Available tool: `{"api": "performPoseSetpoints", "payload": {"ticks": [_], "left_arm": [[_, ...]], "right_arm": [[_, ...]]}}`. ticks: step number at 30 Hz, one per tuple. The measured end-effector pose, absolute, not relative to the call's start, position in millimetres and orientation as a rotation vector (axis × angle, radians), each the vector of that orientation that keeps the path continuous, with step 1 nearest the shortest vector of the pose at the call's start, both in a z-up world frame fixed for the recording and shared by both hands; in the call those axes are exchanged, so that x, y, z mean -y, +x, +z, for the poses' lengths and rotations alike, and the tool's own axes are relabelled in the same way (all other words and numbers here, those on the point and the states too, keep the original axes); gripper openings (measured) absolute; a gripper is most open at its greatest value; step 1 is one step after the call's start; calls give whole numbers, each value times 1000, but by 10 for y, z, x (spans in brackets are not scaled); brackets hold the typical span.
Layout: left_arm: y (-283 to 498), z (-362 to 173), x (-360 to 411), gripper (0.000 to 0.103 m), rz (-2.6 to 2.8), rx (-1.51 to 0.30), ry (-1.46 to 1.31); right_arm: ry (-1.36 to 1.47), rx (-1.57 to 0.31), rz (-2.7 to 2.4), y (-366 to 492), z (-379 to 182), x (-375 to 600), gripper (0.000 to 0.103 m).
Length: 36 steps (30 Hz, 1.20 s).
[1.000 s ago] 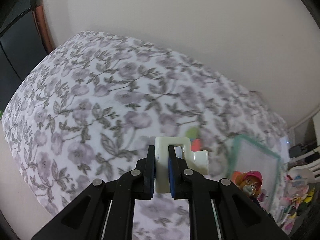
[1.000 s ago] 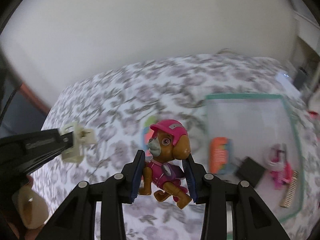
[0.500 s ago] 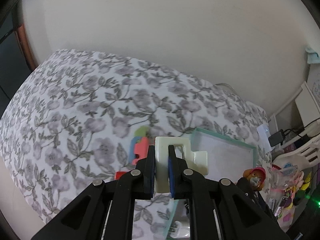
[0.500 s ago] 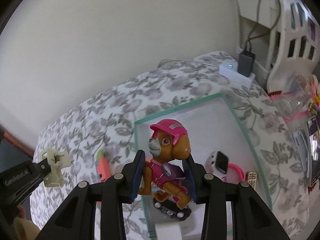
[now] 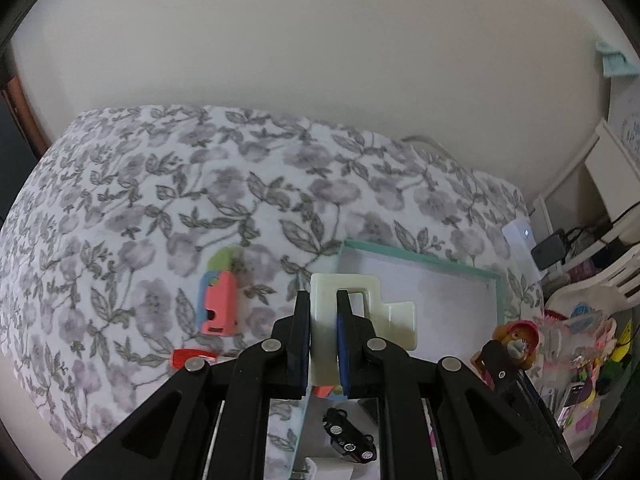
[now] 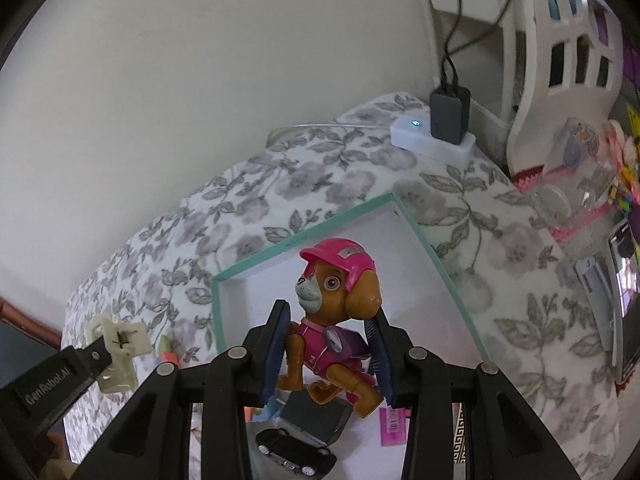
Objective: Organize rigid objects
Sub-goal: 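Carry the white clip with the left tool while the right carries the dog figure to the tray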
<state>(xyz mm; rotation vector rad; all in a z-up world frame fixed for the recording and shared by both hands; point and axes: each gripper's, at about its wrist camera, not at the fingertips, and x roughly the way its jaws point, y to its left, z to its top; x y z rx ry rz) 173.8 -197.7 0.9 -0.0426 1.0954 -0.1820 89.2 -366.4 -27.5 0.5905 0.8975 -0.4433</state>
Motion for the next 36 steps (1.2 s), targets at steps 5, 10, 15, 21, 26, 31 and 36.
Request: {"api": "performPoseSetpoints", "payload": {"ticks": [5, 10, 15, 21, 26, 31, 36], "left_arm": [[1775, -234, 2156, 12, -183, -1145, -15], [1755, -502, 2318, 12, -203, -1190, 15], [1725, -740, 2329, 12, -209, -1196, 17], [1717, -861, 2407, 12, -242, -1196, 20], [1709, -907, 2425, 12, -241, -1213, 34], [1696, -948, 2451, 12, -236, -1231, 59], [1689, -971, 2481, 12, -236, -1239, 78]], "right_arm": [[597, -892, -480, 857, -348, 3756, 41], [575, -877, -519, 821, -396, 3840, 41], [572, -880, -559, 774, -504, 3952, 41], [595, -903, -600, 721, -664, 4061, 41], [645, -937, -659, 649, -780, 4155, 41], [646, -959, -682, 627, -827, 4175, 41], [639, -963, -695, 628, -828, 4169, 41]]}}
